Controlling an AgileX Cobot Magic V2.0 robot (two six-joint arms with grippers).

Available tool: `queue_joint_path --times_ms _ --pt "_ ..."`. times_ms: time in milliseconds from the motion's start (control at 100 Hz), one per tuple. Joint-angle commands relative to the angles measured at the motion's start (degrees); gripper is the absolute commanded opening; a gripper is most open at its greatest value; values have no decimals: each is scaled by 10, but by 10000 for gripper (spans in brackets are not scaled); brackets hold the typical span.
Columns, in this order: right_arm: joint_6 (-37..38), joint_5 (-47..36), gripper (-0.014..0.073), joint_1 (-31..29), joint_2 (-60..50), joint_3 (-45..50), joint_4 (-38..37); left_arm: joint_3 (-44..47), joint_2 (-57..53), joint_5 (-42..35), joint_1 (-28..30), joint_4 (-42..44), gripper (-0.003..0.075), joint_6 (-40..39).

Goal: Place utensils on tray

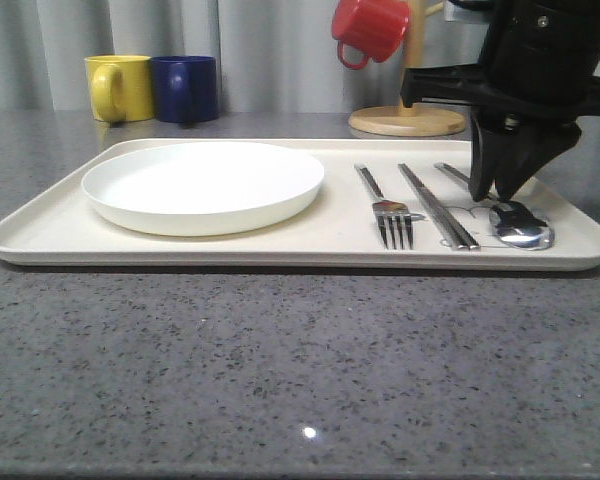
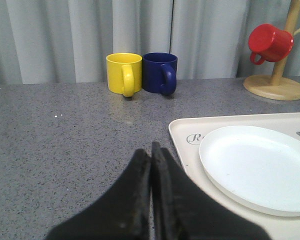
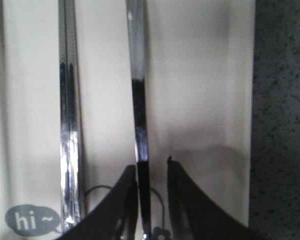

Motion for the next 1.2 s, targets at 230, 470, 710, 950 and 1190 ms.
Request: queue_joint_path --times_ms 230,470,710,950,1190 --pt "0 -18 341 0 -37 -18 -4 -15 3 -44 2 -4 -17 -7" --pt "0 -29 341 -23 -95 -18 -36 -15 3 -44 2 -4 -17 -7" --pt "-47 -36 341 -93 -180 -4 -51 -15 3 -44 2 -4 -17 -7" --pt "-56 -100 341 -142 -305 95 -64 -15 3 -44 2 -4 -17 -7" --pt "-56 -183 341 -148 -449 240 -100 -15 3 -44 2 -4 -17 -7"
